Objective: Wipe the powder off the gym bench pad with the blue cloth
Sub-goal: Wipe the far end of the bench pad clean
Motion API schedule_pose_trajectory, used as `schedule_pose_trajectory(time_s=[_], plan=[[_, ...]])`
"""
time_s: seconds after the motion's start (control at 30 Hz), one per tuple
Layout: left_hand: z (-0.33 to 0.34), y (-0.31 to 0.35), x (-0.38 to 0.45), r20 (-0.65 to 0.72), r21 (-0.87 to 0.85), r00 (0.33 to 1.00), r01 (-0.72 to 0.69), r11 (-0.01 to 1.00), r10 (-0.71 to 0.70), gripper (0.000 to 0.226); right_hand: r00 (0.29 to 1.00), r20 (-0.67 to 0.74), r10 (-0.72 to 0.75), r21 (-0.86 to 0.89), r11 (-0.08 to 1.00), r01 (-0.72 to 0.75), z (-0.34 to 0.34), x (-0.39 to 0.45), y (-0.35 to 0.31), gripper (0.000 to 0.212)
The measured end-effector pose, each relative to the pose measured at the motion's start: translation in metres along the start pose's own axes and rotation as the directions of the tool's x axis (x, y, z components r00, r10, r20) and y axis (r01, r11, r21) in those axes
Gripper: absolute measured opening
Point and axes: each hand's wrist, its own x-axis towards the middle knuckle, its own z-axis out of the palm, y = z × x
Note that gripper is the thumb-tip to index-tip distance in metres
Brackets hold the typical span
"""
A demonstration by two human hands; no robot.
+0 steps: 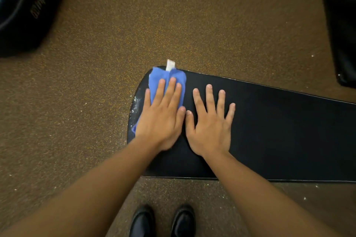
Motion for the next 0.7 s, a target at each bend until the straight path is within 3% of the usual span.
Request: schedule_pose_trajectory(time_s=[0.13, 0.27, 0.4, 0.53, 0.7], plan=[[-0.004, -0.009, 0.022, -0.034, 0.007, 0.999, 0.035, 0.999, -0.035, 0.067, 1.000, 0.005, -0.002, 0.005, 1.000, 0.002, 0.000, 0.000, 0.000, 0.061], [0.004, 0.002, -0.010, -0.094, -0.071, 0.980, 0.171, 0.983, -0.177, 0.068, 1.000, 0.008, -0.004, 0.005, 1.000, 0.004, 0.000, 0.000, 0.000, 0.061], [0.014, 0.015, -0.054, -0.042, -0.036, 0.996, 0.077, 0.996, -0.079, 0.065, 1.000, 0.019, 0.008, -0.013, 1.000, -0.008, 0.000, -0.001, -0.002, 0.061], [0.003, -0.004, -0.006, -0.009, -0.001, 1.000, -0.012, 1.000, 0.012, 0.067, 1.000, 0.023, 0.007, -0.013, 1.000, -0.006, 0.001, 0.000, -0.003, 0.061], [-0.002, -0.011, 0.011, -0.050, -0.017, 0.989, 0.136, 0.991, -0.137, 0.067, 1.000, 0.012, 0.000, -0.005, 1.000, 0.000, 0.001, 0.000, -0.001, 0.061]])
